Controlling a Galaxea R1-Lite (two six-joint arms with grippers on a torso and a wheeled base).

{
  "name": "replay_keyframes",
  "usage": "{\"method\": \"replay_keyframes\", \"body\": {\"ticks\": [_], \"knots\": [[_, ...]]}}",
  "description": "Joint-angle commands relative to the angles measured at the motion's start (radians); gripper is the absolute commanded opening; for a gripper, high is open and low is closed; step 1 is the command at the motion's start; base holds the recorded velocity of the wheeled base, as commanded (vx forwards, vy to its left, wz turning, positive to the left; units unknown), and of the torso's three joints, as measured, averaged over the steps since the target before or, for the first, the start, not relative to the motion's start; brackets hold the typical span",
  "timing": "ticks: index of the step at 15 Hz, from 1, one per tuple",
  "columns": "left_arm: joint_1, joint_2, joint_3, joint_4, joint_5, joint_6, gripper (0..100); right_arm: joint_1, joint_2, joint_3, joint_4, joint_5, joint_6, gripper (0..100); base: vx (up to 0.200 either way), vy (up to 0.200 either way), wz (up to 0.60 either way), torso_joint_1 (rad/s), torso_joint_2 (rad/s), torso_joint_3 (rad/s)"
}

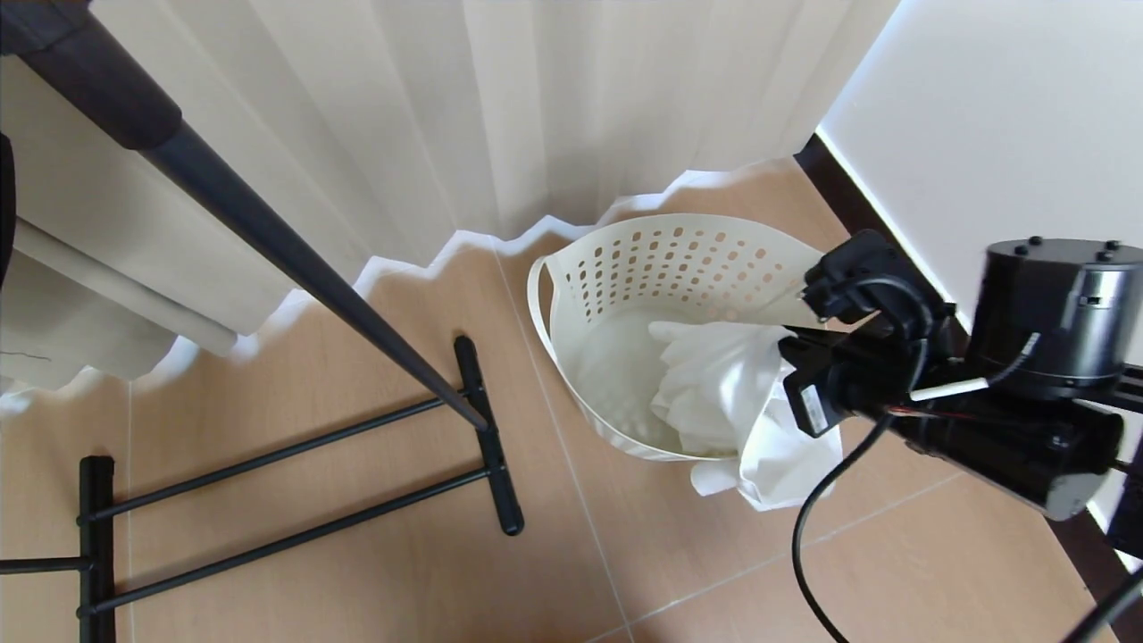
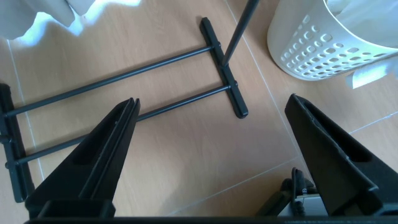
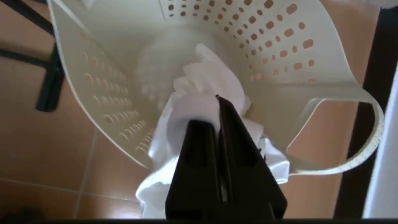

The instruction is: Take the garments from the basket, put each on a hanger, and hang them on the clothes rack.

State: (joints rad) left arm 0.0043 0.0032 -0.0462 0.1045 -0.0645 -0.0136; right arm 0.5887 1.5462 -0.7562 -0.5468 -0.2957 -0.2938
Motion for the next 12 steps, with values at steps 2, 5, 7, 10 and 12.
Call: {"method": "replay_keyframes", "body": {"ticks": [2,5,7,10,12], "knots": [[-0.001,0.0,0.0,0.0,0.0,0.0,100,0.023,-0.209,0.089,0.001,0.01,0.082,0,0.0,0.0,0.0,0.0,0.0,0.0],[-0.001,0.0,0.0,0.0,0.0,0.001,100,0.023,-0.202,0.08,-0.002,0.01,0.085,0,0.0,0.0,0.0,0.0,0.0,0.0],[-0.001,0.0,0.0,0.0,-0.001,0.001,100,0.022,-0.201,0.075,-0.002,0.01,0.087,0,0.0,0.0,0.0,0.005,0.0,0.115],[-0.001,0.0,0.0,0.0,-0.001,0.001,100,0.02,-0.201,0.078,-0.012,0.009,0.087,0,0.0,0.0,0.0,0.002,0.0,0.178],[-0.001,0.0,0.0,0.0,-0.001,0.001,100,0.019,-0.186,0.083,-0.038,0.007,0.085,0,0.0,0.0,0.0,0.002,0.0,0.195]]}}
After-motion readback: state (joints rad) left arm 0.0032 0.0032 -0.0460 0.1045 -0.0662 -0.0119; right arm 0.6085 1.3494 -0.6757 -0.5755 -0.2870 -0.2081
